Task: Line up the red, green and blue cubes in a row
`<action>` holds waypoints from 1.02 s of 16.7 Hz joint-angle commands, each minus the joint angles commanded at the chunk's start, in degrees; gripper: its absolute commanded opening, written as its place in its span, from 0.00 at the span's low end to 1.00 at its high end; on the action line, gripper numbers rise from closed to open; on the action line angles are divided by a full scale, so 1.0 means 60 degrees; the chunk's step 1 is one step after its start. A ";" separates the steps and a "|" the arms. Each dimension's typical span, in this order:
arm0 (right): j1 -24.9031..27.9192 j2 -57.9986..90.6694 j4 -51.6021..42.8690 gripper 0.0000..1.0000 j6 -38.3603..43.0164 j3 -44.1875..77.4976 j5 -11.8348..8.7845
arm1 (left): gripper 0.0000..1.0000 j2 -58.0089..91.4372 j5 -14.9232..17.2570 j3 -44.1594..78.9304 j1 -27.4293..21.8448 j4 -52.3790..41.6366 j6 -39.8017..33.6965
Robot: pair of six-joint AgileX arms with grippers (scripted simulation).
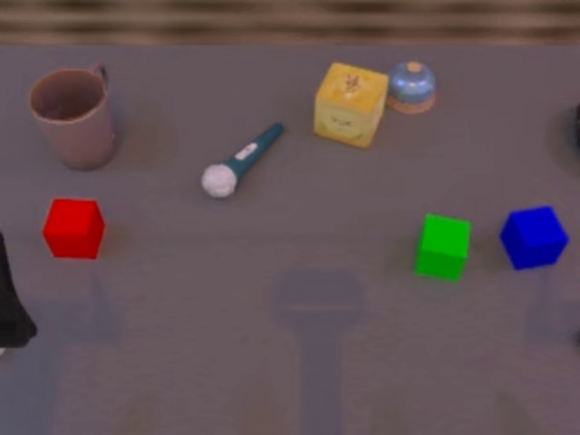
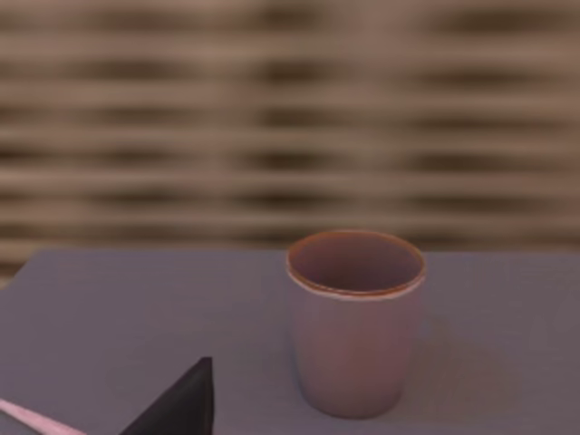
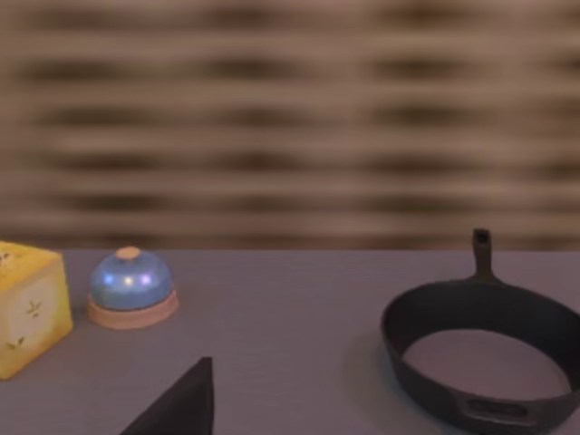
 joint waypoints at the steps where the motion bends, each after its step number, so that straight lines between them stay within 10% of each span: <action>1: 0.0000 0.0000 0.0000 1.00 0.0000 0.0000 0.0000 | 1.00 0.0000 0.0000 0.0000 0.0000 0.0000 0.0000; 8: 0.0000 0.0000 0.0000 1.00 0.0000 0.0000 0.0000 | 1.00 0.2099 0.0046 0.2004 -0.0104 -0.1298 0.0011; 17: 0.0000 0.0000 0.0000 1.00 0.0000 0.0000 0.0000 | 1.00 1.0966 0.0027 0.8471 -0.0289 -0.5763 0.0059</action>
